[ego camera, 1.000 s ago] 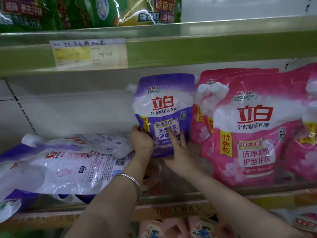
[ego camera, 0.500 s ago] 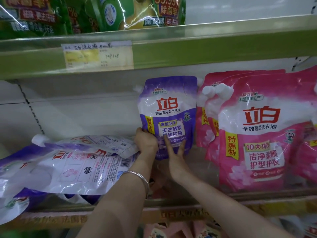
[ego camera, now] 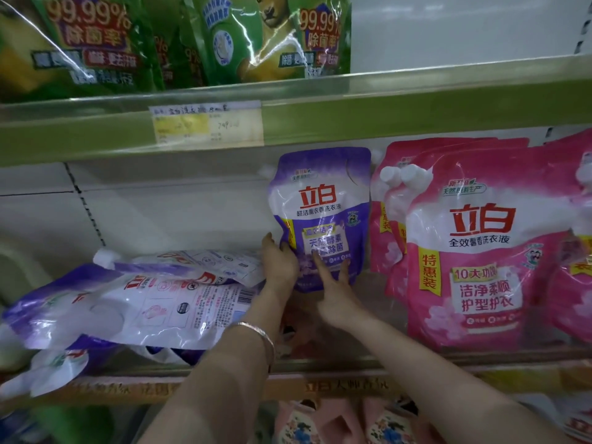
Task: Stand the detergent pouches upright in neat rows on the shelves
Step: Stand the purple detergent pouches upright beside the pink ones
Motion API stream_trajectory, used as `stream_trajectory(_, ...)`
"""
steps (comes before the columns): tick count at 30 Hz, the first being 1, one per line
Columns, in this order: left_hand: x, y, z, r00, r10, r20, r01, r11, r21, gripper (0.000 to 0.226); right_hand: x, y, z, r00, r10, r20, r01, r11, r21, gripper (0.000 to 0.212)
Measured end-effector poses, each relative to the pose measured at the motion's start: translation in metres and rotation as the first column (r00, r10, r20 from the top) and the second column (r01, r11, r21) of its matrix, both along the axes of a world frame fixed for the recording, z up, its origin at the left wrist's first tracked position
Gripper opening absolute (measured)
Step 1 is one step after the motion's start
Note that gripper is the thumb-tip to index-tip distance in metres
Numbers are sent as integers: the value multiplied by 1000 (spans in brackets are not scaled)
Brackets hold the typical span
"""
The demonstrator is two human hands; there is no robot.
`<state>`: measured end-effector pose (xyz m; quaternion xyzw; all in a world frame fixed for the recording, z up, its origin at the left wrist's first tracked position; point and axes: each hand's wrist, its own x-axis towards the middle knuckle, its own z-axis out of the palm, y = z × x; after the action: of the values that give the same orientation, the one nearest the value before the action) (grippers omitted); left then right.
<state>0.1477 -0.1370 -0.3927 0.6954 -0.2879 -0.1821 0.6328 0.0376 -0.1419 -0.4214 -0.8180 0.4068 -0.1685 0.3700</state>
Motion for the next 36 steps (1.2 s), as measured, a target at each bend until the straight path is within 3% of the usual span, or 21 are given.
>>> stream_trajectory(4, -24, 46, 19, 971, -24, 236, 24, 1000, 4, 51, 4, 19, 14, 987, 2, 158, 26, 985, -173, 70)
stream_trajectory(7, -25, 76, 47, 879, -53, 473, 23, 997, 70, 50, 11, 40, 35, 970, 137, 201, -77, 956, -283, 47)
stream_trajectory(10, -13, 96, 74, 790, -152, 595, -14, 964, 265, 46, 25, 58, 48, 968, 219, 125, -155, 907, -392, 34)
stream_trajectory(13, 6, 113, 89, 670, -279, 688, -119, 874, 471, 41, 43, 66, 55, 975, 211, 67, -174, 919, -355, 42)
stream_trajectory(16, 37, 135, 97, 531, -227, 817, -265, 871, 414, 37, 60, 63, 55, 982, 178, 58, -148, 928, -343, 52)
stream_trajectory(18, 60, 154, 98, 477, -96, 874, -350, 891, 289, 41, 69, 64, 52, 990, 122, 73, -91, 939, -331, 49)
stream_trajectory(21, 89, 185, 93, 544, 214, 811, -385, 923, 15, 55, 77, 66, 43, 992, 5, 124, 27, 967, -254, 41)
stream_trajectory(24, 117, 203, 78, 664, 329, 672, -396, 916, -57, 65, 83, 62, 38, 988, -98, 121, 117, 980, -161, 35)
stream_trajectory(27, 140, 208, 62, 852, 288, 438, -323, 946, 8, 60, 92, 63, 40, 983, -144, 113, 156, 982, -107, 35)
stream_trajectory(29, 151, 205, 50, 932, 186, 311, -234, 964, 124, 59, 97, 66, 38, 980, -155, 127, 169, 980, -107, 37)
stream_trajectory(33, 160, 189, 43, 989, 2, 150, -27, 986, 167, 33, 103, 70, 35, 957, -162, 242, 189, 978, -92, 35)
stream_trajectory(36, 168, 179, 45, 984, 51, 171, -81, 981, 176, 14, 113, 72, 44, 960, -159, 229, 199, 966, -163, 36)
